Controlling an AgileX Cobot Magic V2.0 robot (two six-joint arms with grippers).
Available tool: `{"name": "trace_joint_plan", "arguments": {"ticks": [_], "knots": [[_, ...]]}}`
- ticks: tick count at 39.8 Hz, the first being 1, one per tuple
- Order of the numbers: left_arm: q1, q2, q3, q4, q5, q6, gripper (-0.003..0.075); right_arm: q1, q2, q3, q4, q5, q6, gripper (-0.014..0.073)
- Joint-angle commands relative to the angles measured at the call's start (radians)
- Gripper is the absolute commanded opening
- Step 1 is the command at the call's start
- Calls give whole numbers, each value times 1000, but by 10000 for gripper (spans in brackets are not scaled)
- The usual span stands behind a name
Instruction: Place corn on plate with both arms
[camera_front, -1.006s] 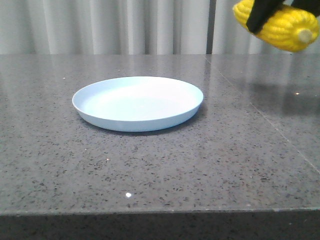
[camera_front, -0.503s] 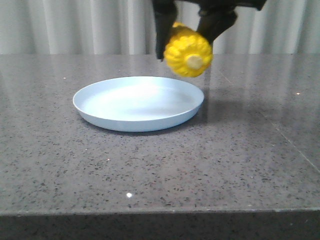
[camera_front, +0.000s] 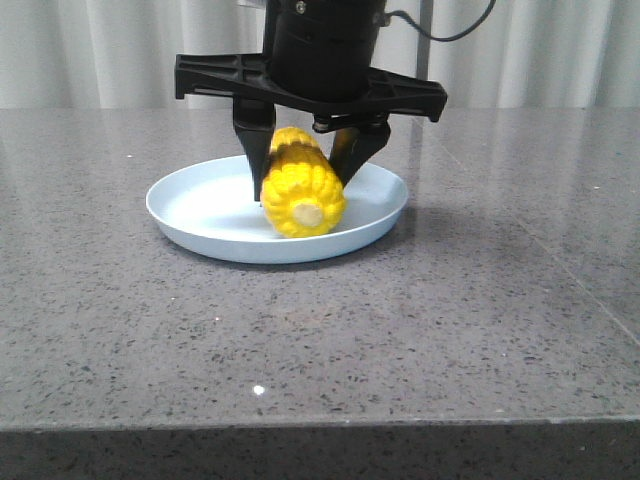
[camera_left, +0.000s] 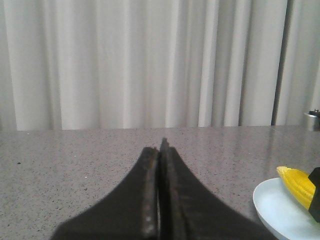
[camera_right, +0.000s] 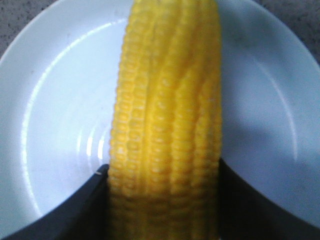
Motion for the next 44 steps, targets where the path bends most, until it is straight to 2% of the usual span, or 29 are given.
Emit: {"name": "trace_joint_plan", "arguments": {"ticks": [1,4,10,14,20,28,34,44], "knots": [[-1,13,-25,-9,-77,2,-20,-2,-70,-37,0,-37,1,532],[-1,13,-25,-9,-77,2,-20,-6,-96,-37,-13,-34,1,579],[-1,13,-25,-9,-77,2,-20,-41,-161,-37,-31,-25,-16,571],[-1,13,-25,-9,-77,2,-20,-85,-219,-37,-31,-22,-50,484],[-1,13,-25,-9,-77,2,-20,-169,-294,-37,-30,16,-95,232],[-1,13,-25,-9,-77,2,-20,-323,-359,-35,-24,112,-184,22],[-1,13,-25,-9,-77,2,-20,-455,-405,-32,-12,161,-260,-71],[-1,13,-25,-9,-77,2,-20,-622,-492,48,104,162,-455,-65]]}}
